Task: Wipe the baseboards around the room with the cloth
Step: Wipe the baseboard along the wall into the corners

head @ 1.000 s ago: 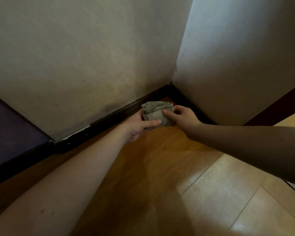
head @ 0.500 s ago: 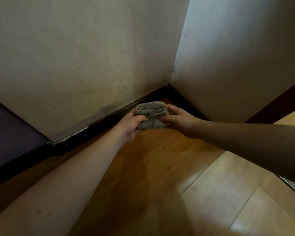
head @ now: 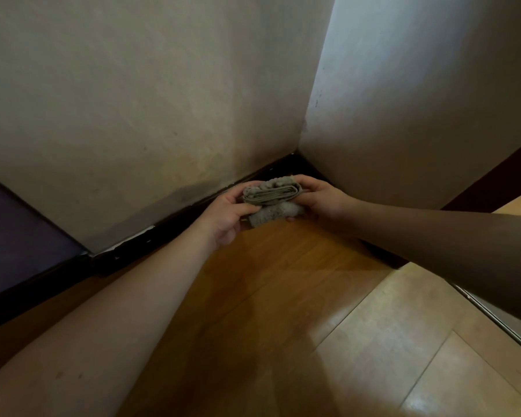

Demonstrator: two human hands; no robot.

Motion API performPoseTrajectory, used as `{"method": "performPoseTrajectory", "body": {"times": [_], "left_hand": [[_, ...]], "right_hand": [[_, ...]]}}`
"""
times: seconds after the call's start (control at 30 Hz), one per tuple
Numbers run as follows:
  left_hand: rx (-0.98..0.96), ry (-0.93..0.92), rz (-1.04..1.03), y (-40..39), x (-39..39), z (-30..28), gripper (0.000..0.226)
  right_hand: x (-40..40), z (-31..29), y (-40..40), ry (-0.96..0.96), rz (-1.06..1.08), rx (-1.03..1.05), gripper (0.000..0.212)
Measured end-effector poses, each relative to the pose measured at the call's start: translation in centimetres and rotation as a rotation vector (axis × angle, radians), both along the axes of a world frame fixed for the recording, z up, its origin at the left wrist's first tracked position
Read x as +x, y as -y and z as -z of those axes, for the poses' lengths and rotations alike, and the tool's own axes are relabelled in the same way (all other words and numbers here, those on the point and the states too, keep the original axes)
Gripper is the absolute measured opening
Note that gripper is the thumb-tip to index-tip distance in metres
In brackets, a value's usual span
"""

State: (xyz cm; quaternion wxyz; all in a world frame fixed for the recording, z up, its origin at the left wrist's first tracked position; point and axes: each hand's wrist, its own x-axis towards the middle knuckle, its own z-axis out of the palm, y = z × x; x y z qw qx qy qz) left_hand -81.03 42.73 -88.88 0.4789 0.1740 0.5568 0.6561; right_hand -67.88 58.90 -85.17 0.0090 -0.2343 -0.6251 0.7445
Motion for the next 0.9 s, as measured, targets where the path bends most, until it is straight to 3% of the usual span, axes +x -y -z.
{"method": "performPoseTrajectory", "body": {"times": [0.17,0.37,0.5,0.67,0.8,0.9], "left_hand": [[0.000,-0.097,-0.026,-0.3,-0.4,-0.6,0.060],[-0.075,-0.427,-0.040,-0.7,0.0,-0.4,0.057],[-0.080,-0.653,-0.032,-1.1,0.4,-0.8,0.059],[-0.005,-0.810,-0.073,-1.6,0.8,-1.1,0.056],[-0.041,-0.683,-0.040,-1.1,0.3,-0.9,0.054],[-0.103,-0.435,0.122,-0.4,-0.6,-0.6,0.052]], "right_hand": [[-0.2,0.2,0.4,0.021,-0.008,-0.093,0.036],[1.3,0.7,0.0,0.114,-0.151,-0.242,0.047],[0.9,0.5,0.5,0.167,-0.106,-0.165,0.078],[0.1,0.2,0.4,0.214,0.020,-0.117,0.073],[0.1,-0.4,0.3,0.195,0.047,-0.154,0.041],[0.6,-0.5,0.3,0.167,0.051,-0.120,0.040]]}}
